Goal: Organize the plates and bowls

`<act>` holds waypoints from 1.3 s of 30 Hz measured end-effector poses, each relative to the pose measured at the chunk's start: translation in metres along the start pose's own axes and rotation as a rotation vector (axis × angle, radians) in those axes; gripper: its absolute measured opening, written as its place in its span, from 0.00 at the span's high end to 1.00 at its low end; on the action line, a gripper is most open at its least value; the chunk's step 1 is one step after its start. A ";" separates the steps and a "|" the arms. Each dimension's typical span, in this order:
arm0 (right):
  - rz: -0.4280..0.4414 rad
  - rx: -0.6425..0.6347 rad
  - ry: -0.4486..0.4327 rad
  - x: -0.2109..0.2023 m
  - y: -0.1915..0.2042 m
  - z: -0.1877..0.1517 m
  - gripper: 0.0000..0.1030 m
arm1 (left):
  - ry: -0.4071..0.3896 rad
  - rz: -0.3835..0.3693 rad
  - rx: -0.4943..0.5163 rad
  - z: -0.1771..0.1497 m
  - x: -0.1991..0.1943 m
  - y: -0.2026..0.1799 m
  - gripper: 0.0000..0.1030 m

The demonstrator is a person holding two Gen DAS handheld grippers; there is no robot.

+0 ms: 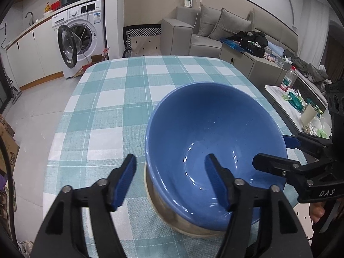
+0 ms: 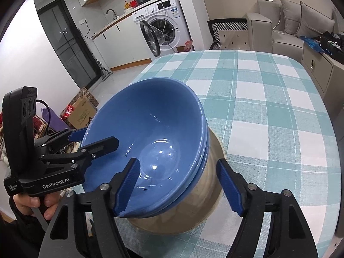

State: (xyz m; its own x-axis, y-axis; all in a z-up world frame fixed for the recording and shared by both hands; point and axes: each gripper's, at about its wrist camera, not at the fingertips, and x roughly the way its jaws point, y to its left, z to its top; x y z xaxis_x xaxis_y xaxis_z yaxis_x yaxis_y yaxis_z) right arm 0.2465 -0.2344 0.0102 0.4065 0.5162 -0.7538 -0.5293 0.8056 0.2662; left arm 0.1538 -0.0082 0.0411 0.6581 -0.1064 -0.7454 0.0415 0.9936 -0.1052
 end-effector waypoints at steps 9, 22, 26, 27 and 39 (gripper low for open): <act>0.024 0.006 -0.066 -0.011 -0.003 -0.007 0.02 | -0.117 0.020 0.029 -0.005 -0.018 0.003 0.05; 0.031 -0.023 -0.195 -0.030 -0.006 -0.032 0.01 | -0.257 0.044 0.046 -0.028 -0.036 0.008 0.00; 0.017 -0.043 -0.242 -0.039 -0.005 -0.043 0.01 | -0.302 0.060 0.037 -0.037 -0.043 0.009 0.00; 0.019 -0.044 -0.252 -0.041 -0.006 -0.047 0.01 | -0.310 0.056 0.034 -0.040 -0.045 0.010 0.00; -0.002 -0.066 -0.335 -0.056 -0.011 -0.092 0.01 | -0.371 0.077 0.059 -0.072 -0.054 0.000 0.00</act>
State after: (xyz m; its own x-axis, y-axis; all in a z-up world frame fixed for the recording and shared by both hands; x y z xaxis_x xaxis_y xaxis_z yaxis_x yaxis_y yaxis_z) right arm 0.1612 -0.2990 -0.0052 0.6237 0.5906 -0.5120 -0.5709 0.7916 0.2178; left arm 0.0636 -0.0056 0.0342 0.8877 -0.0215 -0.4600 0.0177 0.9998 -0.0125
